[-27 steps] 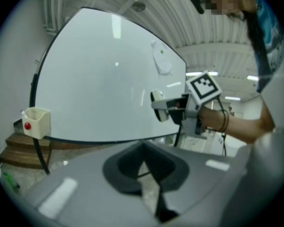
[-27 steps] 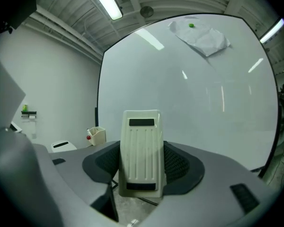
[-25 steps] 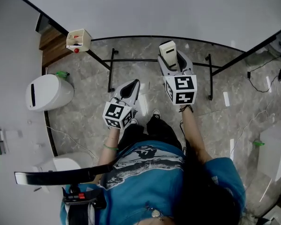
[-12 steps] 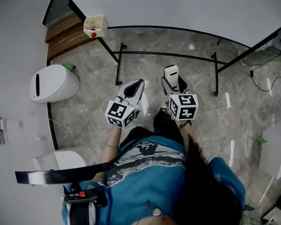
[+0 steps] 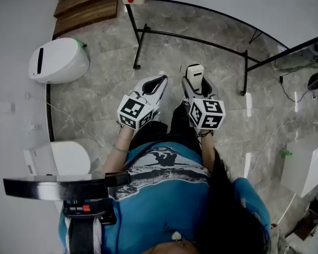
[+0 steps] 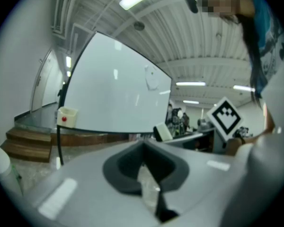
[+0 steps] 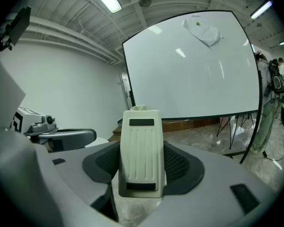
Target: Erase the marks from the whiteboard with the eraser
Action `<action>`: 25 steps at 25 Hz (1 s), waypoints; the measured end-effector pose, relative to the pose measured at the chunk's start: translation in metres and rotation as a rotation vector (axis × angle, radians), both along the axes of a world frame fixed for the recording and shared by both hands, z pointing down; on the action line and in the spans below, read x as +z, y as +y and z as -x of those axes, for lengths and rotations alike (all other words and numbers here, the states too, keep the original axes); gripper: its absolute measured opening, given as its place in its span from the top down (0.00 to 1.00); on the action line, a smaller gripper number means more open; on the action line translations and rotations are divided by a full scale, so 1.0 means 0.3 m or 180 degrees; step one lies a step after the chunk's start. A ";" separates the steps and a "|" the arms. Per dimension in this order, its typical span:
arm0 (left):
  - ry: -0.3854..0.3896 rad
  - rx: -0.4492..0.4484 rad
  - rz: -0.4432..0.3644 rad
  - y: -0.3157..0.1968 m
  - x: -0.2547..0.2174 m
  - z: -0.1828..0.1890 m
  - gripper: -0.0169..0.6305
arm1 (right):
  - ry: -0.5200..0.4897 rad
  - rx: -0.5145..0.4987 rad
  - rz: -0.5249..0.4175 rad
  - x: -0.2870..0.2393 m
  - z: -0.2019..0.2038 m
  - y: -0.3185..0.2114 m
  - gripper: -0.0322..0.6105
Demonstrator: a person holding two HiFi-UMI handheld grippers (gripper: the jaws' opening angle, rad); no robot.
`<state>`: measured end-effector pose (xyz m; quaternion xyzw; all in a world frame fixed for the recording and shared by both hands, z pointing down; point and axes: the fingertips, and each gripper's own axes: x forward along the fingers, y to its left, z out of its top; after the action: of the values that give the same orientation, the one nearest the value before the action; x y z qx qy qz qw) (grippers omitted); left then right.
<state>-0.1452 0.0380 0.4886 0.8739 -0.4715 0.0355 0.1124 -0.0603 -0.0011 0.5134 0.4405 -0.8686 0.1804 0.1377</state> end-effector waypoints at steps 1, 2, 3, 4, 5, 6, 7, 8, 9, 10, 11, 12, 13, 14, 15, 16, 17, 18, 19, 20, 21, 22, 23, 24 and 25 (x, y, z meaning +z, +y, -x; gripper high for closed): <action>0.0036 0.0000 0.0005 0.020 0.003 0.007 0.97 | 0.0028 0.0010 0.0007 0.004 0.000 0.030 0.54; 0.0073 0.0004 0.0011 0.039 0.006 0.008 0.97 | 0.0059 0.0022 0.0017 0.007 -0.004 0.057 0.54; 0.0107 0.0013 0.0022 0.058 0.009 0.006 0.97 | 0.0090 0.0033 0.0033 0.010 -0.011 0.082 0.54; 0.0135 0.0024 0.0037 0.078 0.013 0.002 0.97 | 0.0117 0.0044 0.0052 0.013 -0.017 0.106 0.54; 0.0156 0.0035 0.0055 0.095 0.018 -0.002 0.97 | 0.0139 0.0052 0.0070 0.016 -0.024 0.127 0.54; 0.0175 0.0045 0.0071 0.107 0.023 -0.007 0.97 | 0.0157 0.0060 0.0081 0.018 -0.031 0.144 0.54; 0.0194 0.0055 0.0082 0.113 0.025 -0.014 0.97 | 0.0173 0.0068 0.0084 0.018 -0.038 0.157 0.54; 0.0213 0.0064 0.0087 0.113 0.026 -0.023 0.97 | 0.0190 0.0076 0.0081 0.017 -0.048 0.166 0.54; 0.0233 0.0073 0.0084 0.112 0.023 -0.035 0.97 | 0.0206 0.0084 0.0078 0.015 -0.062 0.175 0.54; 0.0249 0.0081 0.0076 0.112 0.020 -0.052 0.97 | 0.0220 0.0091 0.0080 0.014 -0.078 0.185 0.54; 0.0261 0.0088 0.0065 0.114 0.016 -0.070 0.97 | 0.0233 0.0094 0.0088 0.015 -0.097 0.197 0.54; 0.0268 0.0092 0.0053 0.121 0.013 -0.089 0.97 | 0.0244 0.0092 0.0100 0.018 -0.116 0.210 0.54; 0.0271 0.0089 0.0043 0.130 0.010 -0.107 0.97 | 0.0254 0.0083 0.0114 0.022 -0.134 0.225 0.54; 0.0273 0.0080 0.0036 0.142 0.010 -0.126 0.97 | 0.0260 0.0068 0.0126 0.027 -0.153 0.240 0.54; 0.0272 0.0066 0.0035 0.155 0.013 -0.145 0.97 | 0.0264 0.0050 0.0135 0.032 -0.173 0.256 0.54; 0.0268 0.0050 0.0039 0.167 0.018 -0.167 0.97 | 0.0269 0.0030 0.0143 0.037 -0.195 0.271 0.54; 0.0263 0.0034 0.0052 0.179 0.025 -0.193 0.97 | 0.0277 0.0009 0.0151 0.042 -0.221 0.286 0.54; 0.0262 0.0016 0.0070 0.194 0.034 -0.220 0.97 | 0.0288 -0.0013 0.0159 0.047 -0.250 0.302 0.54; 0.0264 -0.0004 0.0093 0.211 0.044 -0.249 0.97 | 0.0301 -0.0034 0.0167 0.053 -0.280 0.319 0.54; 0.0266 -0.0023 0.0119 0.229 0.055 -0.278 0.97 | 0.0315 -0.0057 0.0177 0.061 -0.310 0.337 0.54; 0.0261 -0.0041 0.0145 0.247 0.065 -0.306 0.97 | 0.0329 -0.0080 0.0190 0.070 -0.339 0.356 0.54; 0.0250 -0.0056 0.0167 0.267 0.073 -0.335 0.97 | 0.0343 -0.0105 0.0205 0.078 -0.367 0.376 0.54; 0.0239 -0.0068 0.0184 0.288 0.078 -0.363 0.97 | 0.0356 -0.0133 0.0220 0.085 -0.393 0.397 0.54; 0.0231 -0.0077 0.0194 0.310 0.081 -0.392 0.97 | 0.0366 -0.0163 0.0231 0.090 -0.418 0.419 0.54; 0.0225 -0.0085 0.0198 0.332 0.083 -0.419 0.97 | 0.0373 -0.0193 0.0239 0.093 -0.440 0.441 0.54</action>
<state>-0.0196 0.1376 0.5134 0.8644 -0.4776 0.0177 0.1566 0.0716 0.1310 0.5413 0.4184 -0.8646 0.1824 0.2101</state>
